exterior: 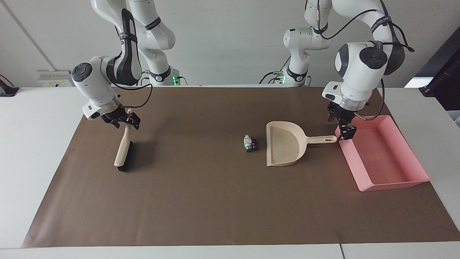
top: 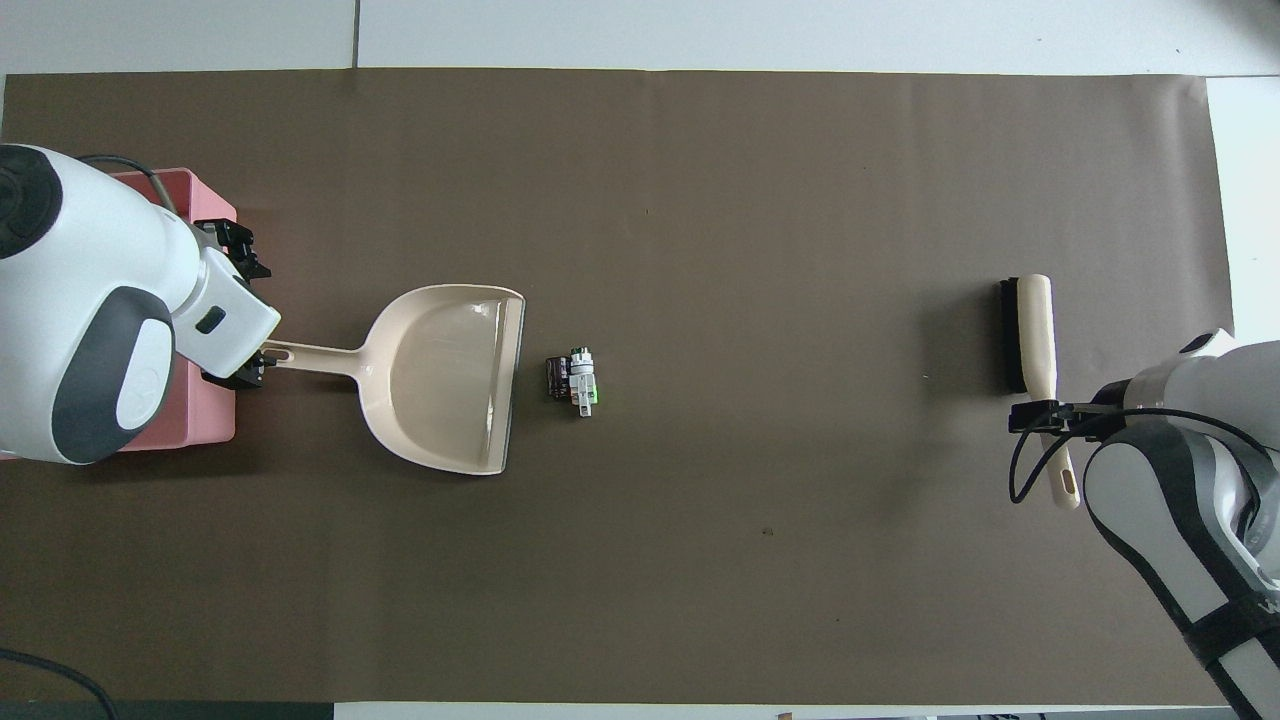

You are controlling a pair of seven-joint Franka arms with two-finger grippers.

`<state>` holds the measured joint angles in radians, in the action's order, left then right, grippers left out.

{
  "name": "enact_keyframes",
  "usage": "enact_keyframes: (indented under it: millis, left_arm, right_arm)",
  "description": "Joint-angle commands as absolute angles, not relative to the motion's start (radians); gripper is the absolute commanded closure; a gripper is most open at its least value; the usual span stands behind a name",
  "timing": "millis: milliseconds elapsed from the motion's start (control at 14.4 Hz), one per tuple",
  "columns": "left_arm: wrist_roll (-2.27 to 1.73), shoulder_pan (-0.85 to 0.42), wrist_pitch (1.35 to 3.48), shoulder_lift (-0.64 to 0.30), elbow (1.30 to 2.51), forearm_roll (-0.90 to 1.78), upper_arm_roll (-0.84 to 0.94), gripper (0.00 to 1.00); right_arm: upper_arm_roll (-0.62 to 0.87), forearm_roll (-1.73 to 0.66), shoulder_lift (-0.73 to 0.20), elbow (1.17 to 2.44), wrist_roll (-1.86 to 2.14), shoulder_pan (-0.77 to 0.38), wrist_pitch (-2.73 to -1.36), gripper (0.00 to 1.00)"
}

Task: Clean e-waste and dump in bin
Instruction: 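Grasp the dustpan handle with the left gripper while the right gripper grasps the brush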

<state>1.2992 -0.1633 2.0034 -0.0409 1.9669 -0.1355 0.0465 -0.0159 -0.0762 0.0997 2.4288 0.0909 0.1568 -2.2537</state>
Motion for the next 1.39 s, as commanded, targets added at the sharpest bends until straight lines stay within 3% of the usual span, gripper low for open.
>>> enact_keyframes:
  millis: [0, 347, 763, 1041, 1318]
  left_arm:
    - [1.286, -0.176, 2.104, -0.028, 2.074, -0.199, 0.038, 0.03]
    - [1.184, -0.202, 2.229, -0.051, 2.172, -0.284, 0.038, 0.04]
    - [1.161, -0.224, 2.249, -0.069, 2.201, -0.291, 0.038, 0.07]
    - [1.092, -0.250, 2.253, -0.084, 2.207, -0.377, 0.038, 0.12]
    - [1.091, -0.252, 2.244, -0.084, 2.207, -0.377, 0.040, 0.40]
  right_arm:
    - [-0.011, -0.100, 0.115, 2.454, 0.138, 0.172, -2.266, 0.02]
    - [-0.011, -0.097, 0.114, 2.451, 0.138, 0.169, -2.266, 0.07]
    - [-0.009, -0.100, 0.109, 2.445, 0.138, 0.166, -2.264, 0.36]
    - [-0.009, -0.100, 0.109, 2.444, 0.138, 0.164, -2.267, 0.40]
    - [-0.009, -0.100, 0.107, 2.442, 0.140, 0.164, -2.266, 0.50]
